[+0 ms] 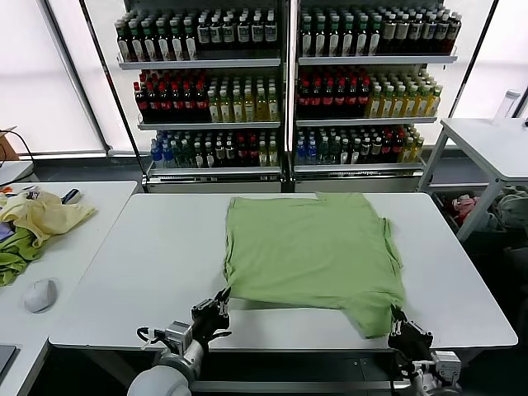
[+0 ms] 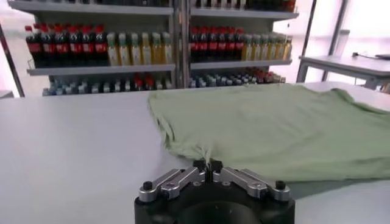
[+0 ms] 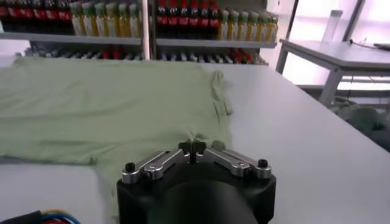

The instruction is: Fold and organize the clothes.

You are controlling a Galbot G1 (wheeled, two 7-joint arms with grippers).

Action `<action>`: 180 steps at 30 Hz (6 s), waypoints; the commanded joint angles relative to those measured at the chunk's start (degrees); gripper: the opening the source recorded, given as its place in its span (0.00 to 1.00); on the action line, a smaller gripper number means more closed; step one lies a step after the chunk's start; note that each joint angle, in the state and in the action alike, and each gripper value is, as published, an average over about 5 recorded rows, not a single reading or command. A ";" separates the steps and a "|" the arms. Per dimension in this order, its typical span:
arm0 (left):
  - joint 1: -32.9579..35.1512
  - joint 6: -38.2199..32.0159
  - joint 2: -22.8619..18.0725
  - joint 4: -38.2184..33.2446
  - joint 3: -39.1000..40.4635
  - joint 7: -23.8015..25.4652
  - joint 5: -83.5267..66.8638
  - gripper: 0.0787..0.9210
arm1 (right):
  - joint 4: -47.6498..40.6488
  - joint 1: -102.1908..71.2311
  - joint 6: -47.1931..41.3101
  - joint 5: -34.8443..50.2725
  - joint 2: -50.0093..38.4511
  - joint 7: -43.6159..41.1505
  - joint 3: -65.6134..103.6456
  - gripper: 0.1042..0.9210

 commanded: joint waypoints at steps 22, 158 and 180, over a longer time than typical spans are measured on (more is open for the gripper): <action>-25.98 -1.14 4.70 19.90 10.40 -0.80 -0.58 0.03 | -24.50 34.97 0.38 0.45 -10.01 -1.31 -11.59 0.02; -45.49 3.76 4.19 38.15 17.22 -6.83 -9.53 0.88 | -50.20 64.72 -13.26 10.53 -1.55 1.82 -29.95 0.88; -47.63 8.30 -0.46 48.73 16.91 -7.12 -15.87 0.88 | -70.72 70.48 -10.37 5.47 5.85 -1.00 -30.48 0.88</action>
